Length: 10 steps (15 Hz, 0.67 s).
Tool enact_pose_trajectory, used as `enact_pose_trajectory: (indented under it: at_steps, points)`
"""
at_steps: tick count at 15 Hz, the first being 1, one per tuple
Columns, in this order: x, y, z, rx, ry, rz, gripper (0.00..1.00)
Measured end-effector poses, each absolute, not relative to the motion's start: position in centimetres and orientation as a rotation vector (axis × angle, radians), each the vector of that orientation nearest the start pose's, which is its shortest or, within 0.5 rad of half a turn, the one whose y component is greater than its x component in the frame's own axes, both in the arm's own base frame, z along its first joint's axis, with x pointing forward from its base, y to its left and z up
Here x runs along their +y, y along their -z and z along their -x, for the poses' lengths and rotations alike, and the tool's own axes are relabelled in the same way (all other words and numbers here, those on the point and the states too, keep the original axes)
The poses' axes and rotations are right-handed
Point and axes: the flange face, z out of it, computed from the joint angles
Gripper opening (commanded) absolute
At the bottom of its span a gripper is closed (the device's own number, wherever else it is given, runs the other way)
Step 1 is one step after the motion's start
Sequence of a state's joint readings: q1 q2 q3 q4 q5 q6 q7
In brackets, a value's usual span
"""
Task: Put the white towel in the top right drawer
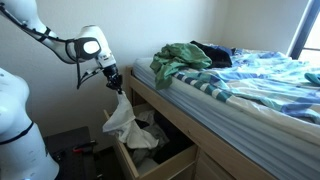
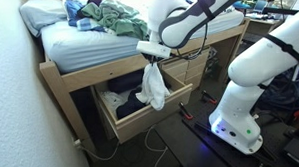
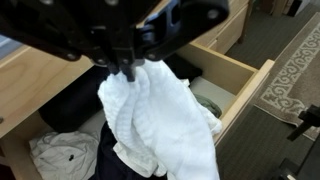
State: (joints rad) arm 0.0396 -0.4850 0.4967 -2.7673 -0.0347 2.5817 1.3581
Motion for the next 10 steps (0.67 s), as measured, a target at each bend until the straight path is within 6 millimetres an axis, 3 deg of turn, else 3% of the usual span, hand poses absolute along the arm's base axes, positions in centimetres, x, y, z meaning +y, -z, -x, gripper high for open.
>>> enact_pose_trajectory:
  at_steps: [5, 10]
  points:
    - [17.3, -37.2, -35.2, 1.52, 0.602, 2.571, 0.01]
    - [16.9, -37.8, -36.8, 1.631, 0.75, 2.376, 0.01]
